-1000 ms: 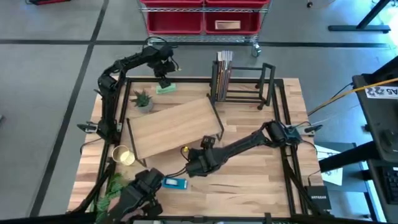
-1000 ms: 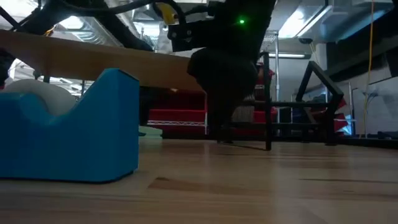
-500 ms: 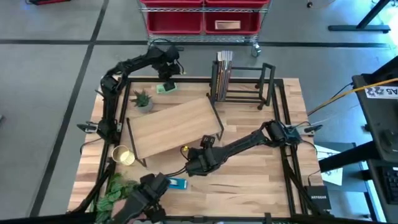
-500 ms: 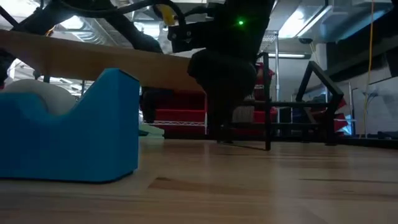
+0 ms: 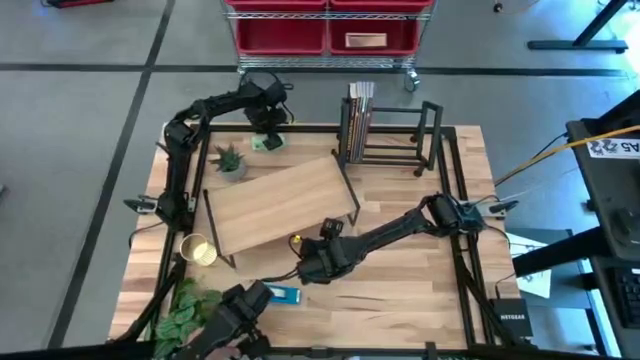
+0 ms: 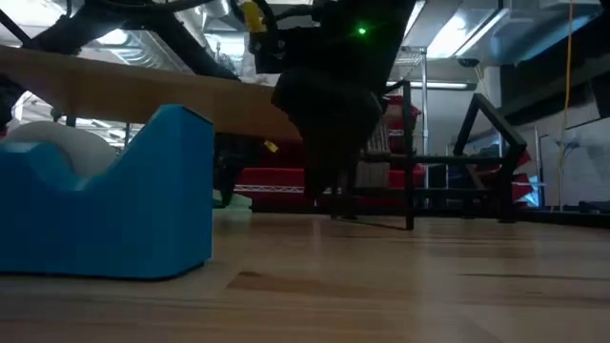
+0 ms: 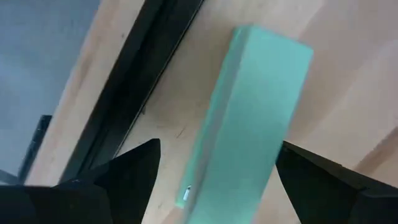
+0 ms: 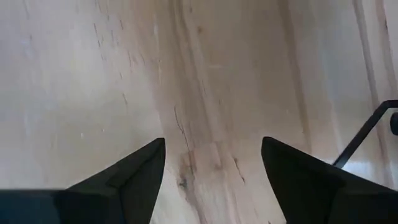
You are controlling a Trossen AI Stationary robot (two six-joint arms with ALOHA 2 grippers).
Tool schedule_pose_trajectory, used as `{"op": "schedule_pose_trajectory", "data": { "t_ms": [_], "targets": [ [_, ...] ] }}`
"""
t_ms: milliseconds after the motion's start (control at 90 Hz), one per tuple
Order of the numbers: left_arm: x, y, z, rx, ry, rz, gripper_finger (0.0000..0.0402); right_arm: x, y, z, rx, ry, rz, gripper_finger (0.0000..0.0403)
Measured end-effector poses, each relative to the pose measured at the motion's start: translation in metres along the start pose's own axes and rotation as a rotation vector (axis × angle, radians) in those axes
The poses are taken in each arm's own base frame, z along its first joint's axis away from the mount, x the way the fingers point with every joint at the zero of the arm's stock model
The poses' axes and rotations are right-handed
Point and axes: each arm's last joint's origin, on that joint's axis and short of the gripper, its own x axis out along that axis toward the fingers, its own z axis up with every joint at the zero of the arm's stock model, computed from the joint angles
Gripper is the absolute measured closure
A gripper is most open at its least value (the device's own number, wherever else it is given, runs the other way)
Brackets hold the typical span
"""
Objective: Stock shelves
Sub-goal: Remove the green stapler from under the shelf
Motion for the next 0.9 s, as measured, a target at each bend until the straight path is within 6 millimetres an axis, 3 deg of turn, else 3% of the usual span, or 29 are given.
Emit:
{"op": "schedule_pose_trajectory", "data": {
  "t_ms": [144,244,556,689,900],
  "targets": [
    [0.002,0.000,0.001,-0.037,0.002,-0.003,0.0106,-0.001,0.002,-0.001,-0.006,-0.002,0.003,0.0151],
    [0.002,0.000,0.000,-0.047,0.008,-0.006,0.0130,-0.001,0.002,-0.001,-0.005,-0.001,0.002,0.0151],
    [0.002,-0.006,0.001,-0.081,0.023,0.033,0.0308,-0.008,0.010,-0.009,-0.005,0.015,-0.005,0.0151],
    [-0.009,-0.013,0.002,-0.064,0.017,0.096,0.0309,-0.019,0.012,-0.014,0.004,0.047,-0.042,0.0151],
    [-0.053,-0.023,0.001,-0.077,-0.061,0.162,0.0309,-0.036,0.013,-0.022,0.014,0.054,-0.135,0.0151]
  ]
}}
